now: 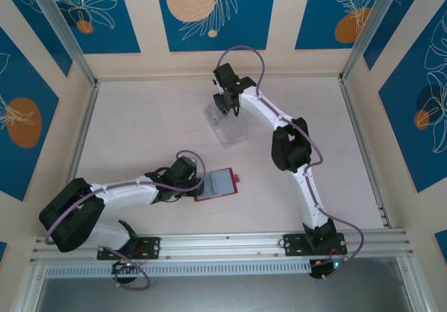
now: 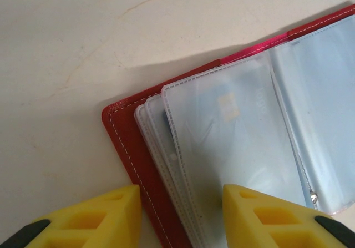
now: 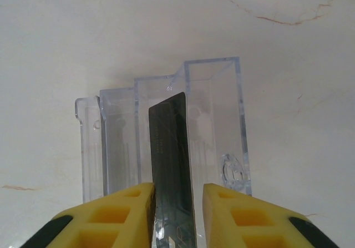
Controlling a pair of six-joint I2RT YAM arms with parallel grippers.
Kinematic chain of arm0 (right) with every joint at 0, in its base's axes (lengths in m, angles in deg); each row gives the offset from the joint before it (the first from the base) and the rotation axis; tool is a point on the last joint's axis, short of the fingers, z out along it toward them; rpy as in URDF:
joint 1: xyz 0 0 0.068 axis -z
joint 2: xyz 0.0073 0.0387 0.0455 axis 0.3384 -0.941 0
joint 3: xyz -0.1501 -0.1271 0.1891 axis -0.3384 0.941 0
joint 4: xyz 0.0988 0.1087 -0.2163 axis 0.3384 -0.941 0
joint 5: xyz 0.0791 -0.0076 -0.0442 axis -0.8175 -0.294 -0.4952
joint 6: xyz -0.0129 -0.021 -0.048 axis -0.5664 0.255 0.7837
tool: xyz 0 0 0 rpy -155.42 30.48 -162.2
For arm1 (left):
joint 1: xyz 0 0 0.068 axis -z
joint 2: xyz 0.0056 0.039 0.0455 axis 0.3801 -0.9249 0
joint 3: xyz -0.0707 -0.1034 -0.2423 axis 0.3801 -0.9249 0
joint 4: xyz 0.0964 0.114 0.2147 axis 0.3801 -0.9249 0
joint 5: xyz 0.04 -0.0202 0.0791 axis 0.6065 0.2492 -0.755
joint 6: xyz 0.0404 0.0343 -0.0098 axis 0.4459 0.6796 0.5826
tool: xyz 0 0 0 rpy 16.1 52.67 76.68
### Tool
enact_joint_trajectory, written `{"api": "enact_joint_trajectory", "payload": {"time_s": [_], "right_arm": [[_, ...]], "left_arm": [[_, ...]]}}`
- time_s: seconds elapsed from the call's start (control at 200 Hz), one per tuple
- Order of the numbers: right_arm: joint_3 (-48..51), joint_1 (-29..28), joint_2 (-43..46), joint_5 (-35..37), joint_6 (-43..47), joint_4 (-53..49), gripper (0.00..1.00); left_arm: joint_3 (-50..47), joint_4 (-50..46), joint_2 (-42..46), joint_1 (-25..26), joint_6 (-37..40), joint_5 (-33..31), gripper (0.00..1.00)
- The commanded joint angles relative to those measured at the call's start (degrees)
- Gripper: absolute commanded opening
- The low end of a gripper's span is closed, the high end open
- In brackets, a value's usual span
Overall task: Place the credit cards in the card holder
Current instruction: Pick up the credit card from the storage box.
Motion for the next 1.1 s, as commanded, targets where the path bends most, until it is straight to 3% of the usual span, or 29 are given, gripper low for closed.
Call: {"api": "enact_joint_trajectory", "payload": {"time_s": [0.0, 0.33, 0.65, 1.09], "right_arm": [[-1.45, -0.05, -0.98, -1.53, 1.18, -1.34, 0.28], [-1.79, -0.59, -0.98, -1.26, 2.18, -1.02, 0.18], [-1.95, -1.11, -1.63, -1.96, 3.22, -0.96, 0.18], [-4.29, -1.12, -1.18, -2.52, 3.58, -2.2, 0.0]], "left_arm": [[-1.87, -4.07, -0.13, -0.2, -0.3, -0.2, 0.41], [-1.96, -3.92, -0.07, -0.13, -0.39, -0.2, 0.41], [-2.07, -3.74, -0.2, -0.17, -0.52, -0.17, 0.41], [-1.96, -4.24, 0.13, -0.12, -0.57, -0.29, 0.41]]}}
